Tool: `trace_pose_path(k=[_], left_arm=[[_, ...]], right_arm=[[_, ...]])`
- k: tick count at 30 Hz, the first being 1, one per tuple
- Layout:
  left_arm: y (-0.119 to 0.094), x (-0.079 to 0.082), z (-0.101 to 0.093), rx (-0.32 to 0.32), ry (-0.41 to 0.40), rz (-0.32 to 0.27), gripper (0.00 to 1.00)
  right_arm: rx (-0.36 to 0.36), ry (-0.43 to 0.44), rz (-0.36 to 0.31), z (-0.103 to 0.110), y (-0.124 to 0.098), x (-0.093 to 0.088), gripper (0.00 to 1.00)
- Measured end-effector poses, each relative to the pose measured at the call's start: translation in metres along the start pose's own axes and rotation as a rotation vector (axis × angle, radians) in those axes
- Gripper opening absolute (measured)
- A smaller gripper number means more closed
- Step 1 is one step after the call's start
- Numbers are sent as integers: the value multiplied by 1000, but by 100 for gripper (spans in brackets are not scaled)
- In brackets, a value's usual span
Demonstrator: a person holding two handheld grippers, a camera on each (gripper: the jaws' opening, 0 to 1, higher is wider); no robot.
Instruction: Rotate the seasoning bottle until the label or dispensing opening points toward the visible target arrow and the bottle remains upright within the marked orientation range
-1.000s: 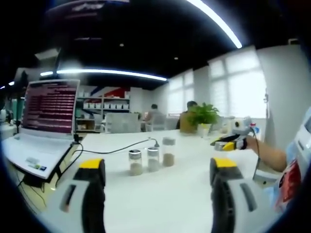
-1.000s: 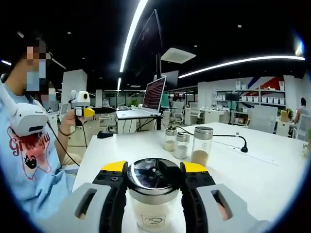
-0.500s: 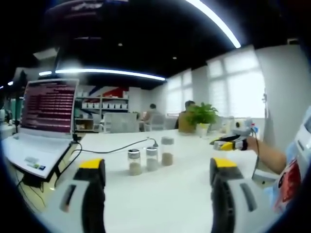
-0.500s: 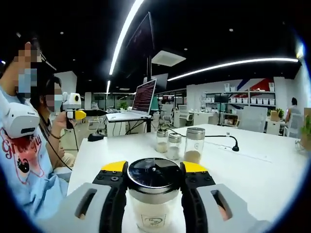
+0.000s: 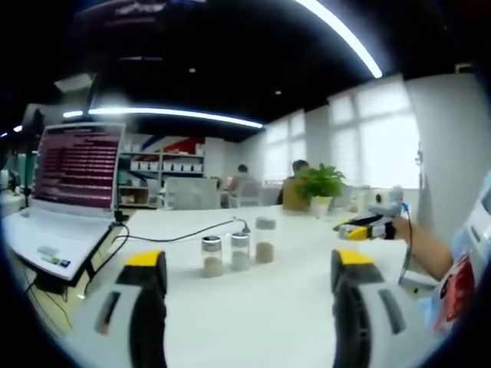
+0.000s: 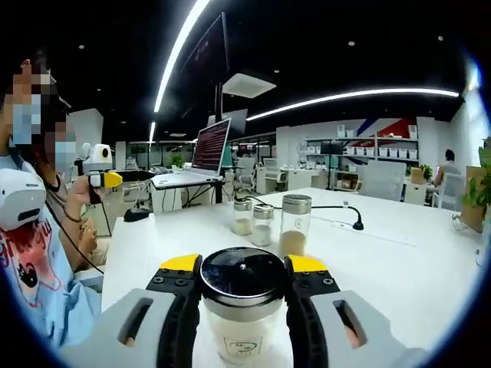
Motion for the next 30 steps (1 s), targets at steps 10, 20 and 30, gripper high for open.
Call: trace_pose_path(k=[10, 20, 30], left_arm=[[-1, 7, 1, -10, -22, -67, 93], [4, 6, -6, -26, 16, -44, 94], [8, 5, -9, -37, 26, -40, 94]], right_arm=[[-77, 9, 18, 4, 1, 0, 42], [-158, 16, 2, 6, 1, 0, 42], [-241, 13, 2, 8, 1, -1, 42]])
Point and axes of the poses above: the point that each gripper's makers call its tool centre point, and the gripper's own axes: y roughly forward along the fingers, z roughly to its left, x roughly out of its top, the point moved 6 cm from there along -y, roughly backward along the fingers, and after that the axes turned 11 degrees about -x, right-handed, at the moved point
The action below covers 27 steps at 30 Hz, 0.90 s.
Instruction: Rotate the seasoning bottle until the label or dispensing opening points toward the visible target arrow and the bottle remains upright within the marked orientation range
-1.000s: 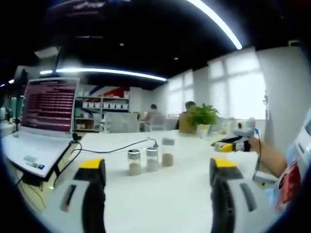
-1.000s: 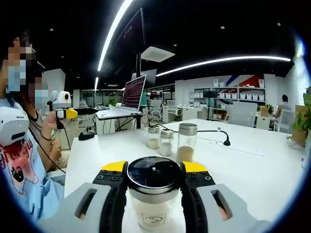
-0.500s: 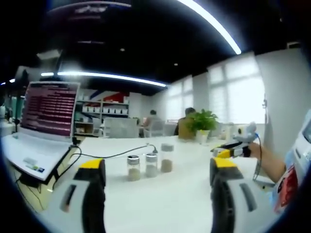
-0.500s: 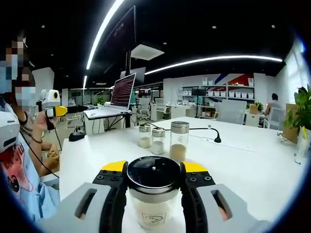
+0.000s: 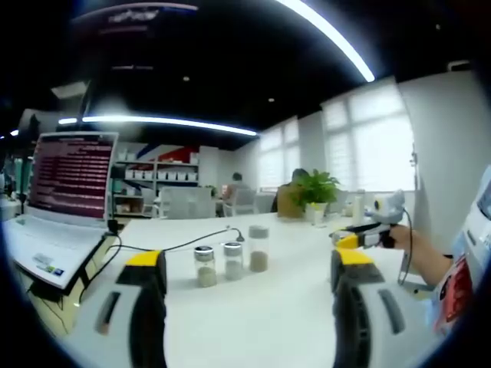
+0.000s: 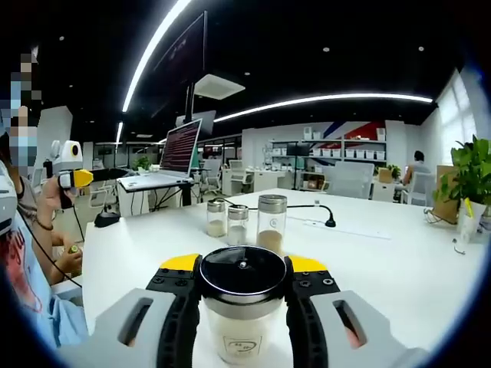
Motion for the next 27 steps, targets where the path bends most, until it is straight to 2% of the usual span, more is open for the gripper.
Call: trace_pose_path(k=[5, 11, 19, 27], left_arm=[[1, 3, -4, 7, 18, 3, 93], [2, 3, -8, 5, 42, 20, 93], [6, 0, -9, -36, 20, 13, 91], [6, -1, -7, -27, 11, 18, 89]], right_arm=[[-26, 35, -38, -1, -1, -3, 42], [-68, 27, -30, 1, -2, -3, 42], [-108, 32, -27, 2, -2, -3, 42], [-126, 40, -36, 2, -1, -3, 42]])
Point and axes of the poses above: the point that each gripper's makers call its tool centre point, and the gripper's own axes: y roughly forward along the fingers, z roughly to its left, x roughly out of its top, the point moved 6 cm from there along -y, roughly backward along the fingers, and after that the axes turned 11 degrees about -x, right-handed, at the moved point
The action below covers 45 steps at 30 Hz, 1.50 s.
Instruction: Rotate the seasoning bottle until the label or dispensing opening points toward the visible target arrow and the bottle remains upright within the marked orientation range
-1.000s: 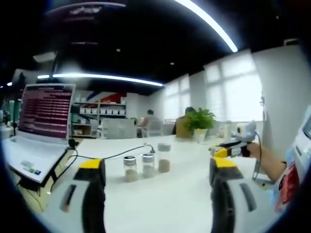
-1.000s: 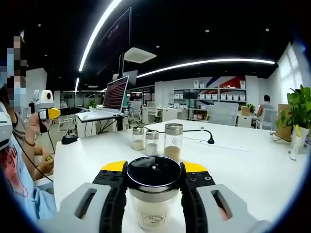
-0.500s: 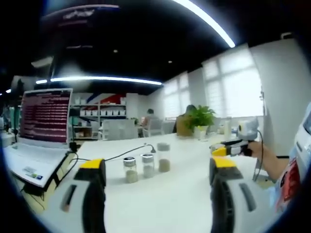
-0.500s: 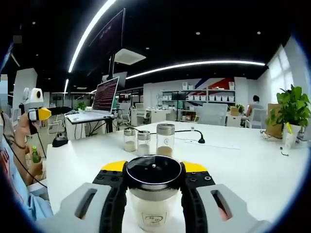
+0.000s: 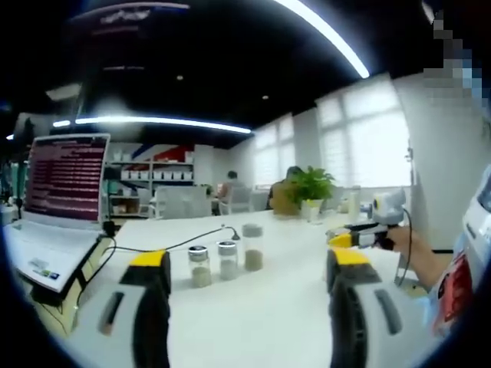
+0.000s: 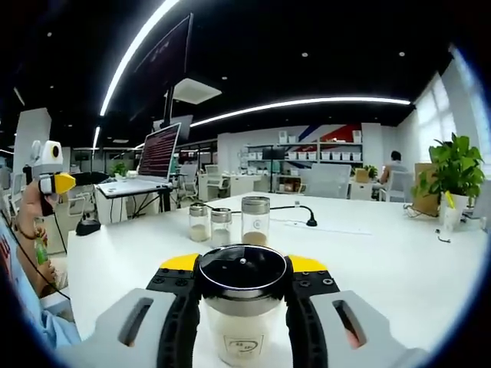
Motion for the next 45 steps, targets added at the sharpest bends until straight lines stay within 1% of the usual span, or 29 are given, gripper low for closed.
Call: trace_pose_path(k=[5, 7, 10, 15, 22, 28, 31, 34, 45], left_arm=[[4, -3, -1, -8, -10, 10, 89], [3, -1, 1, 1, -23, -16, 88], [1, 1, 3, 16, -29, -34, 89], [-5, 3, 8, 46, -29, -45, 89], [-8, 5, 11, 66, -25, -55, 89], [-7, 4, 11, 63, -30, -50, 89], [-6, 4, 10, 61, -36, -56, 89], [-6, 3, 10, 54, -46, -59, 89], [-6, 3, 9, 51, -43, -55, 88]], right_arm=[[-31, 5, -5, 2, 0, 0, 42], [-38, 4, -6, 2, 0, 0, 42], [-49, 7, -7, 3, -1, -1, 42], [-72, 8, -10, 4, -1, -1, 42], [-87, 10, -10, 4, -1, -2, 42], [-119, 15, -1, 5, -1, -2, 42], [-148, 13, -1, 8, 0, -2, 42], [-155, 17, -5, 7, 0, -2, 42], [-207, 26, -17, 9, 0, -2, 42]])
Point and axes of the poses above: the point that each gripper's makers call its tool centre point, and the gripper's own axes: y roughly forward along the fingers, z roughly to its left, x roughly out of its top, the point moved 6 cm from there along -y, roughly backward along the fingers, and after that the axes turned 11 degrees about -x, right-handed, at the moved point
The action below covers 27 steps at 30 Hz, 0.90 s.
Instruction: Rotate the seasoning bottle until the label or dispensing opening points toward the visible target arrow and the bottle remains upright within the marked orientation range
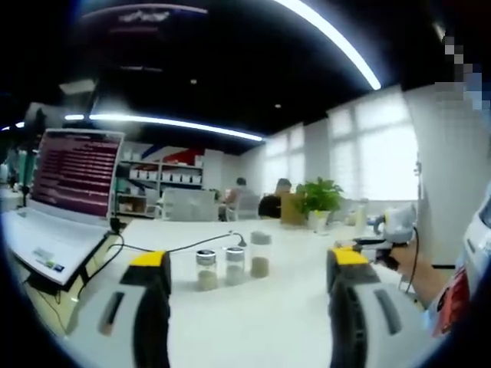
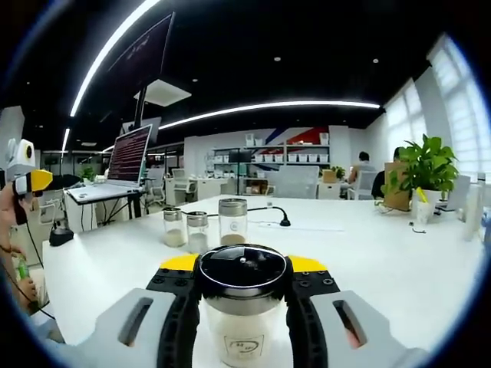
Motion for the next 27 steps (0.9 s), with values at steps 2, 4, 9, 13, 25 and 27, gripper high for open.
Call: trace_pose_path(k=[2, 4, 9, 13, 25, 27], left_arm=[[0, 0, 1, 2, -1, 1, 88], [0, 0, 2, 2, -3, 0, 88], [-1, -1, 2, 11, -6, 3, 88], [-3, 0, 2, 13, -1, -1, 88], [-3, 1, 3, 22, 1, -2, 88], [-2, 1, 2, 14, 2, 1, 88]], right_arm=[[-11, 1, -7, 1, -1, 0, 42], [-18, 5, -9, 0, 0, 0, 42], [-41, 0, 2, -4, -2, 1, 51], [-43, 8, -12, -11, -8, 9, 53], [158, 1, -35, -6, -5, 43, 64], [193, -1, -36, -8, -4, 44, 64]])
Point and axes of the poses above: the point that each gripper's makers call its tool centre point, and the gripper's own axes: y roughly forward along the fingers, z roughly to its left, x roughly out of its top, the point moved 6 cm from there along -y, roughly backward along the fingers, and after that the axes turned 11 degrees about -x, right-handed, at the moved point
